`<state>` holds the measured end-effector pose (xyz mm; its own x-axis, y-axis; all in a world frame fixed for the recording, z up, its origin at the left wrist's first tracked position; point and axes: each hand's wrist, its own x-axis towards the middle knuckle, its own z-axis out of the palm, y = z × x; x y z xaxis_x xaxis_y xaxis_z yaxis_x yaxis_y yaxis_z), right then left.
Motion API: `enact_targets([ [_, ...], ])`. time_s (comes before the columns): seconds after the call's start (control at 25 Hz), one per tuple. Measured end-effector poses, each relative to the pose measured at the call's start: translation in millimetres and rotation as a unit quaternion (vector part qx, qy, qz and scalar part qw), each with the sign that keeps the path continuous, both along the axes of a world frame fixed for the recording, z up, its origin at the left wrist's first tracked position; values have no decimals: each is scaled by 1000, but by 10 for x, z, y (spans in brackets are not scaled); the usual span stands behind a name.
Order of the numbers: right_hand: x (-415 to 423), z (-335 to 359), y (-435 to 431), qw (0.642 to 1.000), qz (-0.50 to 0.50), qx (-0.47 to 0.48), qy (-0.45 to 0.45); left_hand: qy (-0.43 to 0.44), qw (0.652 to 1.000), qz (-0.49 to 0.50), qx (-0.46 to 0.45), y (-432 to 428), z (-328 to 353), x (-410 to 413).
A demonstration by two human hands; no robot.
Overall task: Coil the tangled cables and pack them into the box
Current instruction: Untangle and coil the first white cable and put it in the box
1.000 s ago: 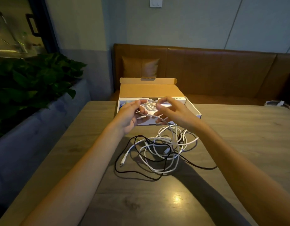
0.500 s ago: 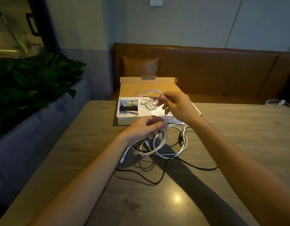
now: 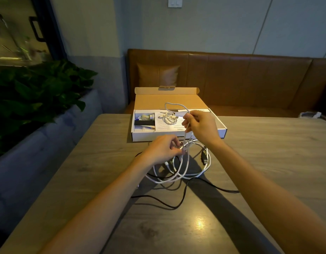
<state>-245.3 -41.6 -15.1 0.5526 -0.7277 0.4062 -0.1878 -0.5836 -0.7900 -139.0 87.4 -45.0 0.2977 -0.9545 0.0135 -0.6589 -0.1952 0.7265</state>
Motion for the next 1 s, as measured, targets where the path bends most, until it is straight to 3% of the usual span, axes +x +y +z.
enact_targets([
  [0.2,-10,59,-95,991,-69,91,-69,-11,999,-51,5,44,-162,-127],
  [0.36,-67,184,-62,983,-32,156,-92,82,986,87,-117,-9,-119,24],
  [0.48,-82,239,3,980,-3,172,-96,70,975,149,-146,-1,-35,146],
  [0.6,-71,258,72,976,35,185,-113,29,990,82,-113,27,20,235],
  [0.72,-27,300,97,954,55,257,-141,17,995,8,-97,67,80,231],
  [0.84,-11,273,28,949,72,281,-122,249,962,2,-115,140,120,151],
  [0.92,-25,166,16,975,88,199,-35,386,915,-20,-116,175,142,118],
  [1.0,-28,51,57,993,78,61,63,441,887,-51,-123,170,174,96],
])
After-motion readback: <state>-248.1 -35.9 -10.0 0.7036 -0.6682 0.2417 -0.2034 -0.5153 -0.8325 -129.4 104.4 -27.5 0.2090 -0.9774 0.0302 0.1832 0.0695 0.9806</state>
